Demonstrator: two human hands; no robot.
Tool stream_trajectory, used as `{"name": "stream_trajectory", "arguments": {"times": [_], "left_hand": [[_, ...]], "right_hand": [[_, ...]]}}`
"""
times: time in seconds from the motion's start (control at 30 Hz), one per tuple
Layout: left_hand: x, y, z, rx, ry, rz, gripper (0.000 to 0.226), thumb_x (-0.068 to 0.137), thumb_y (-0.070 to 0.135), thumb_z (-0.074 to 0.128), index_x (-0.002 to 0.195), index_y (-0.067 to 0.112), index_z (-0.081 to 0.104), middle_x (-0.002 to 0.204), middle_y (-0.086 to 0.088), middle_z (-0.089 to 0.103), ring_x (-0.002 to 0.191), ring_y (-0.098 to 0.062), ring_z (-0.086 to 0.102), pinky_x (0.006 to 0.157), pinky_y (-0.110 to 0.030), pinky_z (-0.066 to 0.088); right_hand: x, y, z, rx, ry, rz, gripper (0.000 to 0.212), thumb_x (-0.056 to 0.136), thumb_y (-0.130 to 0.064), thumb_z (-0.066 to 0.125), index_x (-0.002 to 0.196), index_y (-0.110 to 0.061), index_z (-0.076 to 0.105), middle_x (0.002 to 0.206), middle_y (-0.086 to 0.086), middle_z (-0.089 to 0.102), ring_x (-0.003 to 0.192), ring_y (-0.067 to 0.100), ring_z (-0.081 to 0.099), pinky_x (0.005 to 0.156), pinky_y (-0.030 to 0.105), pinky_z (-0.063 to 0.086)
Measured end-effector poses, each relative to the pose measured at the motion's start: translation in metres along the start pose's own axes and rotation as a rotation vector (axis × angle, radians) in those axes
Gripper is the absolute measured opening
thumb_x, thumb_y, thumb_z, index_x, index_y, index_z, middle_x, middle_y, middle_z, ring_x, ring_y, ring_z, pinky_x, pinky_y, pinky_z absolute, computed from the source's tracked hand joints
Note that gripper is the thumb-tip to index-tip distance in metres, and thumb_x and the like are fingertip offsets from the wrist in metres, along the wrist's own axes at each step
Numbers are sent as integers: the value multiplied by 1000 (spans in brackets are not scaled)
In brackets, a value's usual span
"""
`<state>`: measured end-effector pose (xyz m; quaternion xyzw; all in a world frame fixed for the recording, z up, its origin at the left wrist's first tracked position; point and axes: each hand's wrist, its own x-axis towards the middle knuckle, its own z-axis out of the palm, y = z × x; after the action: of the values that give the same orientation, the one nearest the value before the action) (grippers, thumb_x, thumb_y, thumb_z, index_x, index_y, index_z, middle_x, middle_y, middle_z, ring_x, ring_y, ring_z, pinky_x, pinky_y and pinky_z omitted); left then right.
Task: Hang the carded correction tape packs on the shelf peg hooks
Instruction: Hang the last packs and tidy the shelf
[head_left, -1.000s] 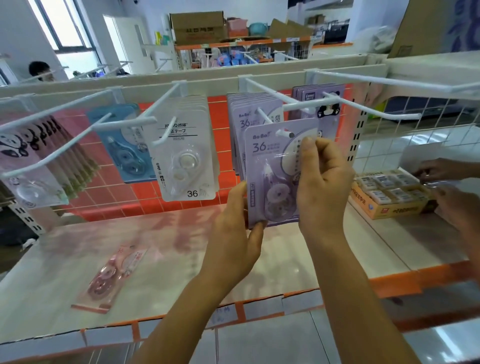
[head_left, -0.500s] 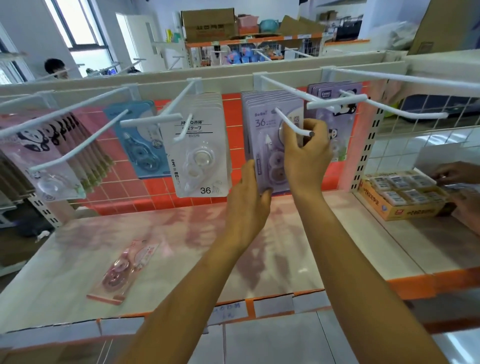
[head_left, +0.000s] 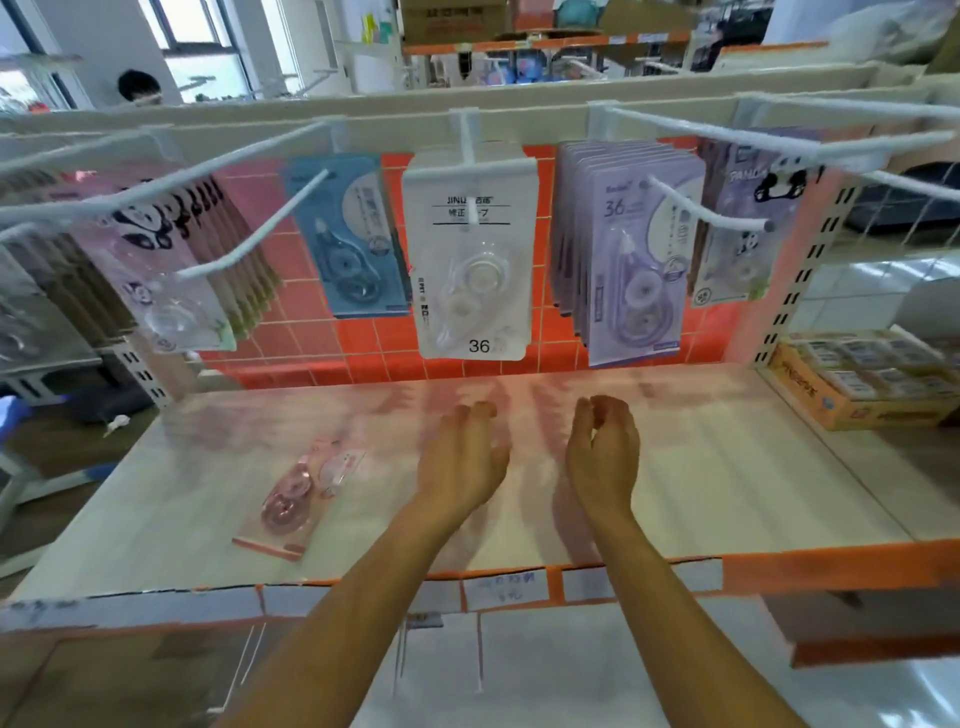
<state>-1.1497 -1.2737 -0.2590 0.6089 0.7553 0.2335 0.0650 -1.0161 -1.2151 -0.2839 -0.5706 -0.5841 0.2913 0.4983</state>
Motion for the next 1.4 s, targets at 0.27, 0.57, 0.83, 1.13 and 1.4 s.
{"name": "stream_trajectory", "arguments": {"times": [0.27,0.57,0.83,1.13,1.4], "left_hand": [[-31,-99,-29,232,-84,-255,60,92,47,53,141,18,35,145,-13,36,133,-33,32,105,-44,36],[-54,-162,-59,275,-153,-430,69,86,59,54,138,21,31,132,-11,47,123,-31,43,95,-43,42],[-61,-182,-71,171,-57,-352,62,84,56,54,128,14,41,118,-16,52,106,-34,49,86,-37,42],[-57,-178,-85,-324,11,-283,74,77,33,71,138,21,32,132,-10,39,107,-35,54,92,-46,47],[-77,-126,-89,-606,-16,-186,62,82,19,70,136,23,39,121,0,60,102,-19,61,77,-22,41]], "right_hand": [[-64,-10,87,-334,-371,-84,55,90,-45,24,110,-11,63,113,8,63,110,29,55,94,35,42],[-124,-46,157,-563,-496,-301,54,86,-41,18,91,-9,62,101,10,62,102,29,53,96,40,42],[-147,-63,183,-617,-536,-278,49,83,-25,26,104,-6,66,114,13,62,117,34,50,107,41,36],[-163,-88,164,-132,-368,65,34,95,-19,46,129,-13,47,107,-3,62,98,22,61,80,31,47],[-151,-89,110,-4,-262,204,27,96,-19,43,119,-14,57,101,6,67,88,24,63,73,35,50]]}}
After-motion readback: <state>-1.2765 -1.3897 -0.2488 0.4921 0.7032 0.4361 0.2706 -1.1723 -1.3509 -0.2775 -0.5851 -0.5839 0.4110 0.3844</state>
